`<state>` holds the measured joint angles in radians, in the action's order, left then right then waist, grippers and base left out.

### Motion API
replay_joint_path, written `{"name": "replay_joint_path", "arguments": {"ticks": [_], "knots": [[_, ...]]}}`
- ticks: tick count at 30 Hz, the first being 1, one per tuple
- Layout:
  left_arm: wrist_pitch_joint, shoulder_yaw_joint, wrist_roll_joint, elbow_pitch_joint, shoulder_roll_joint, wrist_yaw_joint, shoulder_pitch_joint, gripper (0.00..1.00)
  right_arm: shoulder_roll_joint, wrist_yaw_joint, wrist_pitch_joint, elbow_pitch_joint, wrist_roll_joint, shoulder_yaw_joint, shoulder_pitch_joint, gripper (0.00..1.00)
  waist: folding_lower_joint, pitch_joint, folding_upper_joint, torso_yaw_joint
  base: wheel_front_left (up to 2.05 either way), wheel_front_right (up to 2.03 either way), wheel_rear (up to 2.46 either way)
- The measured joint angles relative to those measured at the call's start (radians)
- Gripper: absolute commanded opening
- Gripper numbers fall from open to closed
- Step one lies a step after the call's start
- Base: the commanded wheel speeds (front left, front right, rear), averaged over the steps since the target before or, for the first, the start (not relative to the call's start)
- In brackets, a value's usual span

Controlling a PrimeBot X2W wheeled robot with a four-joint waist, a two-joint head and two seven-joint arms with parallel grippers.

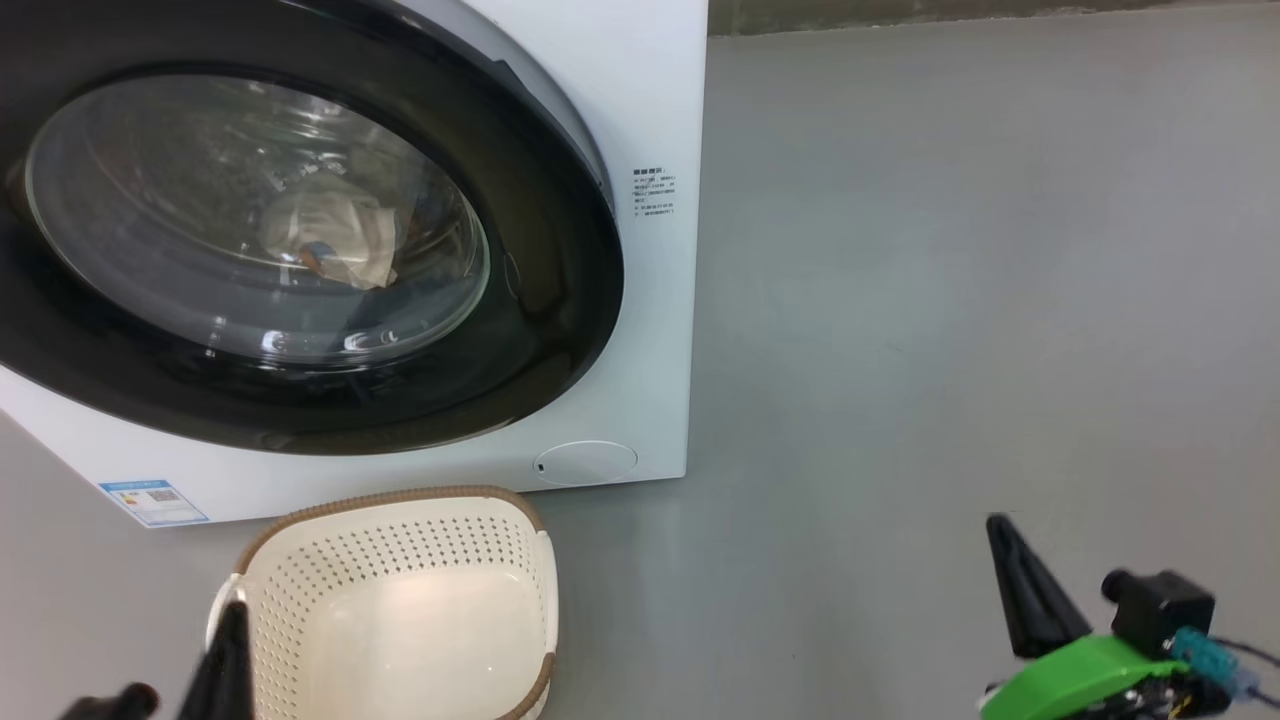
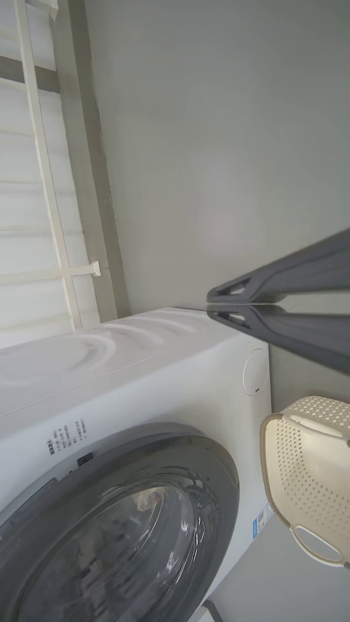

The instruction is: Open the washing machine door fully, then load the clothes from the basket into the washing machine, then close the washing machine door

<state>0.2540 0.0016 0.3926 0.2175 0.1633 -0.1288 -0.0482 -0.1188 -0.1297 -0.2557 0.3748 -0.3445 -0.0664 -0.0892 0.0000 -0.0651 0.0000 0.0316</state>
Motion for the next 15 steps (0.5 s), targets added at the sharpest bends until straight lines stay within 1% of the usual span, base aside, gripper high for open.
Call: {"name": "replay_joint_path", "arguments": {"ticks": [3, 15], "knots": [[-0.003, -0.01, 0.006, 0.021, -0.026, 0.0, -0.009, 0.0, 0.007, 0.0, 0.004, 0.026, -0.002, -0.002, 0.022, 0.0, 0.0, 0.001, 0.0, 0.0, 0.0, 0.0, 0.0], [-0.037, -0.005, 0.122, 0.024, -0.03, 0.001, -0.012, 0.0, 0.016, 0.0, 0.036, 0.021, -0.123, 0.013, 0.022, 0.0, 0.0, 0.007, 0.0, -0.003, 0.0, 0.0, 0.0]]}}
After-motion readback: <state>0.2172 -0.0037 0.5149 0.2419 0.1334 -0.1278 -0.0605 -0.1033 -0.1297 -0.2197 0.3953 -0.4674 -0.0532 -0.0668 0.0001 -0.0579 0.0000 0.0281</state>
